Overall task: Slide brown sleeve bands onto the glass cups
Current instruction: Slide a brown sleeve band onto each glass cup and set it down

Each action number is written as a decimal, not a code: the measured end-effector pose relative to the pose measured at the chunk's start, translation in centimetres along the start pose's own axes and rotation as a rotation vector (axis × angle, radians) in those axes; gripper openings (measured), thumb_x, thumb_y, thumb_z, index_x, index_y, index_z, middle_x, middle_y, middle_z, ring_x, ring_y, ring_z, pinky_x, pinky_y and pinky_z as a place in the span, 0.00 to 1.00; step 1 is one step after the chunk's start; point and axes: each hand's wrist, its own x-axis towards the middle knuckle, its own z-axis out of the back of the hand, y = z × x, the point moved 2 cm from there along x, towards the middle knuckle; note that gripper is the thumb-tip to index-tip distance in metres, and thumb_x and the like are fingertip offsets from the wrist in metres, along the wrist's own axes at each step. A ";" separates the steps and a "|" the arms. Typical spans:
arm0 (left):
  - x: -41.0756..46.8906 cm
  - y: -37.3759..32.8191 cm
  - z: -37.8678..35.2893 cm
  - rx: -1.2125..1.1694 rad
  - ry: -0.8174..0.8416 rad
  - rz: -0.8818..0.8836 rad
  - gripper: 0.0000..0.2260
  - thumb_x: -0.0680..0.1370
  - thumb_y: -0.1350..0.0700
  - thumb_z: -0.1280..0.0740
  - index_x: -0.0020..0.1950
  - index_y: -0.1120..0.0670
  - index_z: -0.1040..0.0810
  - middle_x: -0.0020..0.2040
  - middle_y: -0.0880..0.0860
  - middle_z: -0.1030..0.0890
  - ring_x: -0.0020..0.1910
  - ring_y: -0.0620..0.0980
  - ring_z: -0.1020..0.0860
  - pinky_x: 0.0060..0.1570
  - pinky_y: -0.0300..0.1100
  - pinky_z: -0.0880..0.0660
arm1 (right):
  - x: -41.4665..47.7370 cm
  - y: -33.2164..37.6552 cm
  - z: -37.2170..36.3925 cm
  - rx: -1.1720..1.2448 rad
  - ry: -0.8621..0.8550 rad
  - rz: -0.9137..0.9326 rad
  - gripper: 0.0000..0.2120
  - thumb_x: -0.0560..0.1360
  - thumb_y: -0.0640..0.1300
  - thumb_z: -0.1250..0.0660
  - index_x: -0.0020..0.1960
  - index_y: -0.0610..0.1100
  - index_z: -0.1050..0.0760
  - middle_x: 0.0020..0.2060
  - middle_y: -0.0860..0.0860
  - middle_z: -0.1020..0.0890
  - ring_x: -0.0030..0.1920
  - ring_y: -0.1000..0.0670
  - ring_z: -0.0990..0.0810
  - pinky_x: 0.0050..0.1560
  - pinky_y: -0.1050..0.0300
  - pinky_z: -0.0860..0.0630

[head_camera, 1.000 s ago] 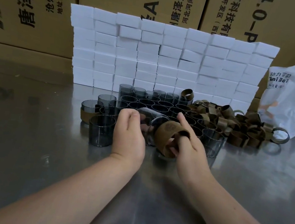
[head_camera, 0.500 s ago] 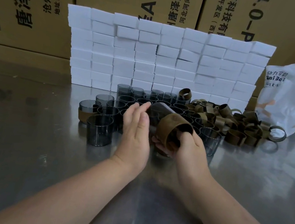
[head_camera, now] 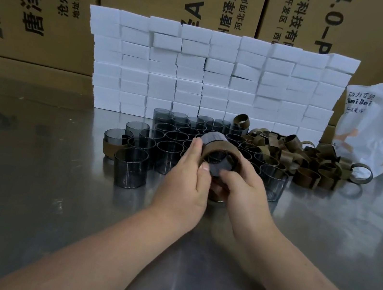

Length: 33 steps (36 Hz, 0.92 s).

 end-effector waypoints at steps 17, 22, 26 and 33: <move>0.8 -0.8 1.5 -0.006 -0.035 -0.062 0.26 0.75 0.50 0.50 0.71 0.58 0.34 0.66 0.56 0.27 0.66 0.49 0.30 0.67 0.41 0.35 | 0.8 0.4 1.4 0.001 -0.021 -0.001 0.32 0.62 0.32 0.34 0.68 0.39 0.30 0.55 0.46 0.18 0.55 0.47 0.19 0.55 0.48 0.21; 0.9 -0.7 1.4 -0.078 -0.069 -0.048 0.25 0.76 0.50 0.48 0.68 0.59 0.30 0.63 0.57 0.24 0.62 0.52 0.26 0.62 0.51 0.28 | 0.9 0.6 1.5 -0.010 -0.053 0.018 0.33 0.57 0.37 0.34 0.63 0.42 0.25 0.46 0.51 0.15 0.51 0.46 0.18 0.53 0.47 0.21; 0.9 -0.5 1.4 -0.095 -0.105 -0.042 0.24 0.76 0.49 0.47 0.67 0.58 0.29 0.61 0.56 0.23 0.60 0.52 0.24 0.59 0.52 0.26 | 0.8 0.6 1.5 -0.004 -0.049 0.027 0.31 0.58 0.36 0.33 0.63 0.43 0.24 0.45 0.51 0.15 0.51 0.46 0.17 0.53 0.47 0.21; 1.0 -0.4 1.6 -0.137 -0.162 -0.050 0.21 0.76 0.50 0.45 0.65 0.55 0.26 0.55 0.47 0.22 0.56 0.49 0.22 0.55 0.51 0.23 | 1.0 0.3 1.5 0.082 -0.030 0.032 0.23 0.70 0.27 0.37 0.60 0.44 0.23 0.44 0.50 0.15 0.50 0.45 0.17 0.41 0.61 0.21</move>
